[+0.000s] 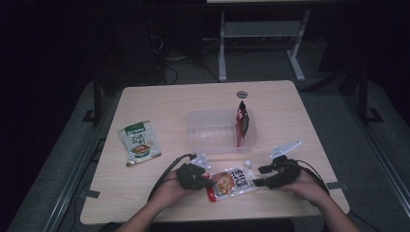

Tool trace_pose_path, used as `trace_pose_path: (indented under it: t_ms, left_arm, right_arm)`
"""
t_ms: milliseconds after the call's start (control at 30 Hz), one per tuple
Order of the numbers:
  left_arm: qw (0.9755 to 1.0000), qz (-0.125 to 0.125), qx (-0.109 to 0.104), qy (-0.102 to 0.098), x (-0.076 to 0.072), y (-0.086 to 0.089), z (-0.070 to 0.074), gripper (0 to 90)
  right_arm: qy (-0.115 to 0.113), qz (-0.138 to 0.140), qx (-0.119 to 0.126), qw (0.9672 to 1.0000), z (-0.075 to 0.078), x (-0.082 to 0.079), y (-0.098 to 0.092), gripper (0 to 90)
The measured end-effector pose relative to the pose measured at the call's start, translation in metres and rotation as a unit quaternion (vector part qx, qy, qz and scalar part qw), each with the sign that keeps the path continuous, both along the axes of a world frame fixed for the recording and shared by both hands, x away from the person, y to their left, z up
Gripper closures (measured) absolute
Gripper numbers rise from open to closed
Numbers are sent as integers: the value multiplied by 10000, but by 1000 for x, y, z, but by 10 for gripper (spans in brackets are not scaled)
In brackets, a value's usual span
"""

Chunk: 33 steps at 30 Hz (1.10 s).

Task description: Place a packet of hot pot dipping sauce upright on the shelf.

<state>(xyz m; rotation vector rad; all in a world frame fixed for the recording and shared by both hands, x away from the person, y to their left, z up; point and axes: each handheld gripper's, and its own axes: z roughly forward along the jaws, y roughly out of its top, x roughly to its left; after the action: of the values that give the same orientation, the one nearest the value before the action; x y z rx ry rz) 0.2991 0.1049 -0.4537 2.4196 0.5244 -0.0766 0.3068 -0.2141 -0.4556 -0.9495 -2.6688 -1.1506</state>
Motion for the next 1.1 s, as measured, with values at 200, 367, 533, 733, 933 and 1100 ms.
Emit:
trace_pose_path:
  t_ms: [200,367,533,733,933,1100]
  left_arm:
    - [9999,-37,82,-47,-1,-1,-1,899]
    - [9999,-43,94,-7,0,-1,-2,900]
    - [10000,-35,90,-1,0,-1,-2,900]
    - [10000,-28,79,3,0,0,-2,900]
    - [10000,-13,55,27,0,0,-3,900]
    - [10000,-13,48,31,0,0,-3,900]
  right_arm:
    - [115,94,-12,9999,-3,1,3,367]
    - [191,147,-15,9997,-6,1,7,367]
    - [230,234,-66,9994,-8,2,10,367]
    - [327,271,47,9991,-9,3,15,375]
    - [468,361,235,9980,-12,6,23,411]
    - [494,404,337,9974,-13,10,31,454]
